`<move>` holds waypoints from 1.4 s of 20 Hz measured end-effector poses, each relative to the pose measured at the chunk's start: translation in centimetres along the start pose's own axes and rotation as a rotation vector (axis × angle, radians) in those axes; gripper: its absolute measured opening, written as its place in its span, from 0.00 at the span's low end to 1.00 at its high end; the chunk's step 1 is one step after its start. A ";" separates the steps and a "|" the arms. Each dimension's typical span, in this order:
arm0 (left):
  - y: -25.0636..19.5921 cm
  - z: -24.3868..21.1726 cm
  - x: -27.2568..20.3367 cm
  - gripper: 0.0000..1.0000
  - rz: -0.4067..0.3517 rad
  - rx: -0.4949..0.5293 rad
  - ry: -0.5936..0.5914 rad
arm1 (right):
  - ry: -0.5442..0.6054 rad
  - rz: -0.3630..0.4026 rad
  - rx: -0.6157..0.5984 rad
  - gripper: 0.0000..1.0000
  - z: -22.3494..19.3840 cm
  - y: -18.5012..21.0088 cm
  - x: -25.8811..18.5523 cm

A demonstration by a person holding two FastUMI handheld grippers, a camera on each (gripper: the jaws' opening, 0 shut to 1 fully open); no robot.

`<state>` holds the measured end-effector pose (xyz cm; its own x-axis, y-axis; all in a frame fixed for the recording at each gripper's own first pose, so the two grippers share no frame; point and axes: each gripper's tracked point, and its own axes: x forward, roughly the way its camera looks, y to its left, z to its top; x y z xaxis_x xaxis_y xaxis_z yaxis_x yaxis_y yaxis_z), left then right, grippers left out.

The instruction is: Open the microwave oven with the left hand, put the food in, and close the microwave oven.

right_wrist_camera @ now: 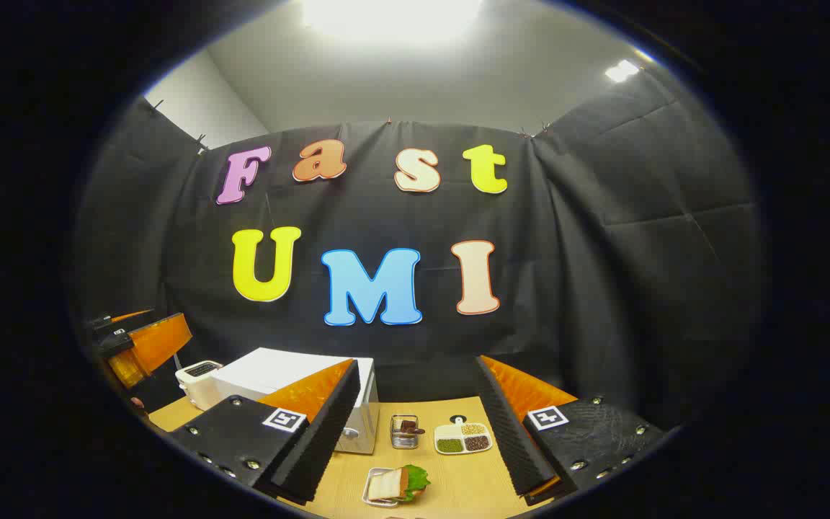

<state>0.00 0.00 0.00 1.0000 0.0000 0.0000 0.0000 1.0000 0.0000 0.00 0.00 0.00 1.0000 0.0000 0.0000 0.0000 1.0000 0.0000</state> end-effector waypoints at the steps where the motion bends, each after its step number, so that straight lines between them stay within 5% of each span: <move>1: 0.0 0.0 0.1 0.94 0.005 -0.001 -0.002 | -0.001 0.007 0.003 0.96 0.1 0.0 0.2; 8: 0.2 0.7 1.1 0.96 0.035 0.007 -0.009 | -0.016 0.034 0.006 0.96 1.2 0.1 1.9; 18: 0.2 -1.3 2.1 0.98 -0.020 -0.033 -0.007 | -0.029 0.000 -0.037 0.96 1.0 0.5 1.7; 28: -1.6 -13.2 7.7 0.94 -0.044 -0.042 0.114 | 0.014 0.055 -0.040 0.96 -1.9 0.1 5.3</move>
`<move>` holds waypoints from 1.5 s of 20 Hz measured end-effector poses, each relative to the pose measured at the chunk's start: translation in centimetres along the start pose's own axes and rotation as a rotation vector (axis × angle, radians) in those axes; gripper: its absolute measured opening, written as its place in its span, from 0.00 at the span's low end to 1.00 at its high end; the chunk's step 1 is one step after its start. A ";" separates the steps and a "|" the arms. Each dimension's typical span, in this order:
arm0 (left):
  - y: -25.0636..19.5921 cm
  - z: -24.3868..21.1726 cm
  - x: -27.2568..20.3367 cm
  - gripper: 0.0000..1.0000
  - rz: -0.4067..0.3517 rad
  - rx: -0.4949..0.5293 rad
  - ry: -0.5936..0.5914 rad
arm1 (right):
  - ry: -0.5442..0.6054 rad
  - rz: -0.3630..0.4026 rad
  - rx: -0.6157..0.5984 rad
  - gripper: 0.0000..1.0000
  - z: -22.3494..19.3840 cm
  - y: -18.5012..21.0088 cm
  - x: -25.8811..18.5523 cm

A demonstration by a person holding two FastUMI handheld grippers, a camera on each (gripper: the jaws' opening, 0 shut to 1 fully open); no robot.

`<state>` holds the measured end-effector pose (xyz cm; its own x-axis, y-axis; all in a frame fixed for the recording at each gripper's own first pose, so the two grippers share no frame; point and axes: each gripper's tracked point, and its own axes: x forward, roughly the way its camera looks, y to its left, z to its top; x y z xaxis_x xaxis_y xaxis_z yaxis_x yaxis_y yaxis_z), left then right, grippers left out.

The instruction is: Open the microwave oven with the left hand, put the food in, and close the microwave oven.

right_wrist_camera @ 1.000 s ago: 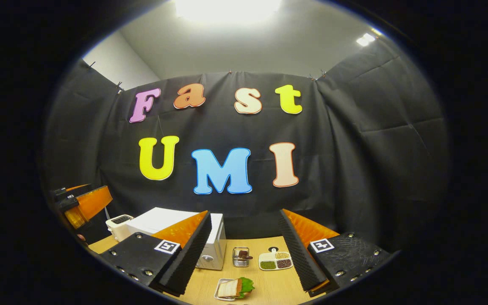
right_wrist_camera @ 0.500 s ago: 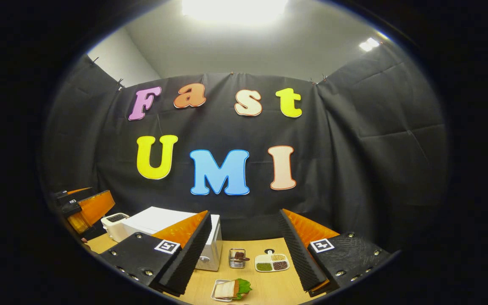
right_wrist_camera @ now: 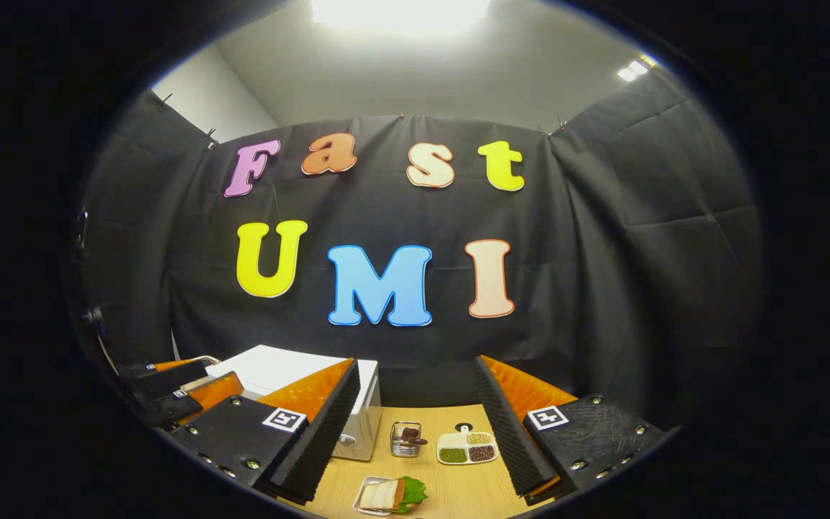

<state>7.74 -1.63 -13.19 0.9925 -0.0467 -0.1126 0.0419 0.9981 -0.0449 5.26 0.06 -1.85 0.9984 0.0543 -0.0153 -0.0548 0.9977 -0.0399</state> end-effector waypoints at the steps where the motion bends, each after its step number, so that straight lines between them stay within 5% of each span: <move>1: -0.2 -1.0 0.8 0.94 -0.001 -0.004 0.011 | 0.011 0.004 -0.004 0.96 -0.4 -0.3 0.4; 9: -0.2 -17.1 8.6 0.92 -0.009 0.051 0.220 | 0.068 -0.013 -0.006 0.96 -2.9 -4.0 3.2; 11: 0.2 -19.0 9.7 0.96 0.009 0.026 0.250 | 0.070 -0.027 -0.001 0.96 -3.0 -5.1 3.5; 19: 1.9 -25.5 14.1 0.82 0.062 0.033 0.370 | 0.115 -0.041 -0.021 0.96 -5.0 -6.8 5.2; 20: 2.2 -25.7 14.3 0.75 0.073 0.035 0.379 | 0.118 -0.039 -0.025 0.96 -5.1 -6.7 5.3; 22: 1.6 -25.5 13.7 0.44 0.059 0.039 0.386 | 0.124 -0.037 -0.025 0.96 -5.4 -6.7 5.5; 24: 1.7 -26.2 14.7 0.32 0.044 0.065 0.394 | 0.128 -0.032 -0.013 0.96 -5.6 -6.5 5.6; 27: 1.6 -25.8 14.1 0.18 0.028 0.056 0.428 | 0.131 -0.028 0.000 0.96 -5.7 -6.1 5.7; 30: 1.7 -25.9 14.3 0.18 0.004 0.073 0.443 | 0.125 -0.025 -0.008 0.96 -5.6 -5.8 5.4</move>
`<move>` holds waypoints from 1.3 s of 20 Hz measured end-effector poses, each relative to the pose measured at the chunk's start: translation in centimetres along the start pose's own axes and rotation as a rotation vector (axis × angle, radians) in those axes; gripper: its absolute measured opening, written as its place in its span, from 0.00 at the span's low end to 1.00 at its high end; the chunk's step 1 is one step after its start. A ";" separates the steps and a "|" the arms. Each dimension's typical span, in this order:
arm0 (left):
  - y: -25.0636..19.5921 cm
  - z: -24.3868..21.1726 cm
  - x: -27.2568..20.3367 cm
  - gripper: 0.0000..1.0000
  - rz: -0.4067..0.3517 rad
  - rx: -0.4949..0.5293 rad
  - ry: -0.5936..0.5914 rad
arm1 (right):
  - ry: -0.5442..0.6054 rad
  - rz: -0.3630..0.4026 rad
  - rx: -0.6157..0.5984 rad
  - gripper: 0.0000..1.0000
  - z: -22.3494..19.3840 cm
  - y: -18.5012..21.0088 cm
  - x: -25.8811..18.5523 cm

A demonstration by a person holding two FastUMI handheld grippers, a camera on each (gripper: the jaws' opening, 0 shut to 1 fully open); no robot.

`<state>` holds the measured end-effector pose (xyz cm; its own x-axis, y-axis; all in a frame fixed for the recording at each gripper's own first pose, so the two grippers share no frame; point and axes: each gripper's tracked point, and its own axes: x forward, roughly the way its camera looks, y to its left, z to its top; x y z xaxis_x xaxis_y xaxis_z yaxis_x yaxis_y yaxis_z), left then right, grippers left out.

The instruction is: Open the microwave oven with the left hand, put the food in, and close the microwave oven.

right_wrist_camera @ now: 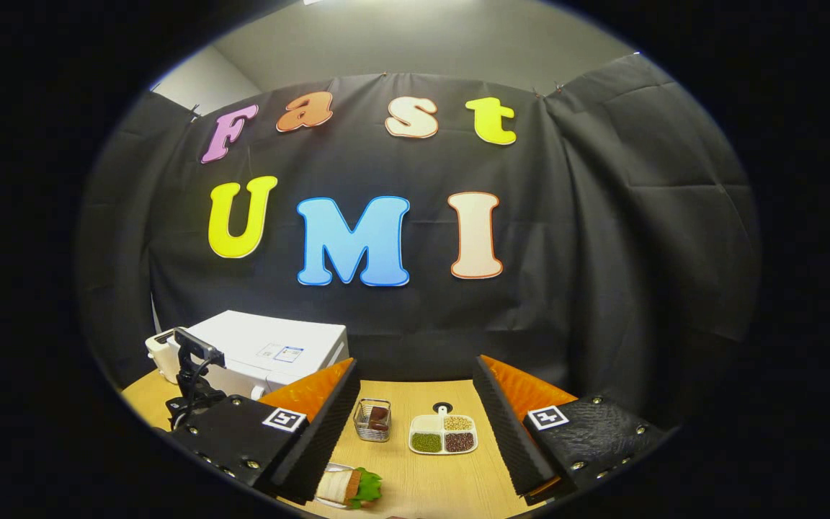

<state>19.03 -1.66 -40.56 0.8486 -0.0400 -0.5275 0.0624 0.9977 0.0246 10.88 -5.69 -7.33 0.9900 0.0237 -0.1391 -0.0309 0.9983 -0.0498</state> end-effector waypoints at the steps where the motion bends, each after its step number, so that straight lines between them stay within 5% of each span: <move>1: 0.1 0.0 -0.5 0.18 0.000 0.002 0.003 | -0.003 -0.002 -0.003 0.96 0.1 -0.1 -0.1; 2: 0.0 -0.3 0.3 0.08 0.005 0.024 0.006 | -0.005 -0.004 -0.004 0.96 0.1 -0.1 -0.3; 8: 0.2 -2.6 -4.9 0.07 -0.035 0.054 0.037 | -0.008 -0.006 0.001 0.96 0.0 0.4 -1.4; 16: 2.8 -5.8 -13.1 0.08 -0.135 0.049 0.111 | 0.002 0.083 0.002 0.96 -0.2 5.5 -3.5; 26: 10.5 -10.1 -23.6 0.08 -0.159 0.055 0.219 | 0.033 0.164 0.008 0.96 -1.9 11.4 -6.2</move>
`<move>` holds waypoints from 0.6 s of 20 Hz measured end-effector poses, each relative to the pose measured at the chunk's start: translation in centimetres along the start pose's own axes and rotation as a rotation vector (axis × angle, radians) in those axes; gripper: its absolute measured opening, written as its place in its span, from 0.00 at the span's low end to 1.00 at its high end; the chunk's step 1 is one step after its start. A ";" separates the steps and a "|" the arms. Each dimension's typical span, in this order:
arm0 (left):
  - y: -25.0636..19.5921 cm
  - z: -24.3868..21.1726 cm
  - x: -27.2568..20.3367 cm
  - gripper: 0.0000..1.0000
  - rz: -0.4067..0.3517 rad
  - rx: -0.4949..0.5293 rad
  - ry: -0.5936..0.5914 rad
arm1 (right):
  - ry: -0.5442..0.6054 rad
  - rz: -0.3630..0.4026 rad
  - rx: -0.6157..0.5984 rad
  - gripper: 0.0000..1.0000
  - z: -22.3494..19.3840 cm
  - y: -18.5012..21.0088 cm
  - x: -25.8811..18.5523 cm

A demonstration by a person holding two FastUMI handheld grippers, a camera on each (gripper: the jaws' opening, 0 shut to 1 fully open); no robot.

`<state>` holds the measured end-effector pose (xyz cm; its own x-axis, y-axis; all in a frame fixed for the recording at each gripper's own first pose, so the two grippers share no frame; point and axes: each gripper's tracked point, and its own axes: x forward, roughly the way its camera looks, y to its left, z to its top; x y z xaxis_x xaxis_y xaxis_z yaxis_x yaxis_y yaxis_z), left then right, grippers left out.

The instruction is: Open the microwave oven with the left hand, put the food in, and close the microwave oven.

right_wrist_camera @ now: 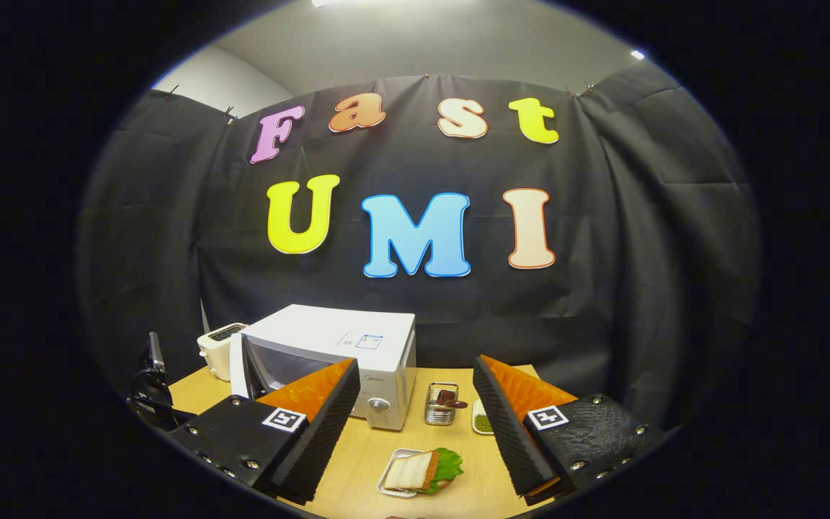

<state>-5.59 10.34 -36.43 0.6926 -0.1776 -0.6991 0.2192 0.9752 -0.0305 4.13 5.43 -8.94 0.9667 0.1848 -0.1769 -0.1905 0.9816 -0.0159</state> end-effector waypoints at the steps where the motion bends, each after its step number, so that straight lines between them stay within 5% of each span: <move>1: 0.8 -0.7 -1.0 0.08 0.009 -0.012 0.007 | 0.003 0.003 -0.007 0.96 -0.2 0.5 -0.1; 12: 14.5 -7.1 -10.2 0.07 0.095 -0.068 0.038 | 0.043 0.070 -0.022 0.96 -2.1 6.2 -1.4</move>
<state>-14.37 27.19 -34.76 0.6814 -0.0802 -0.7275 0.1059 0.9943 -0.0104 1.27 11.19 -10.91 0.9428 0.2502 -0.2201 -0.2616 0.9649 -0.0238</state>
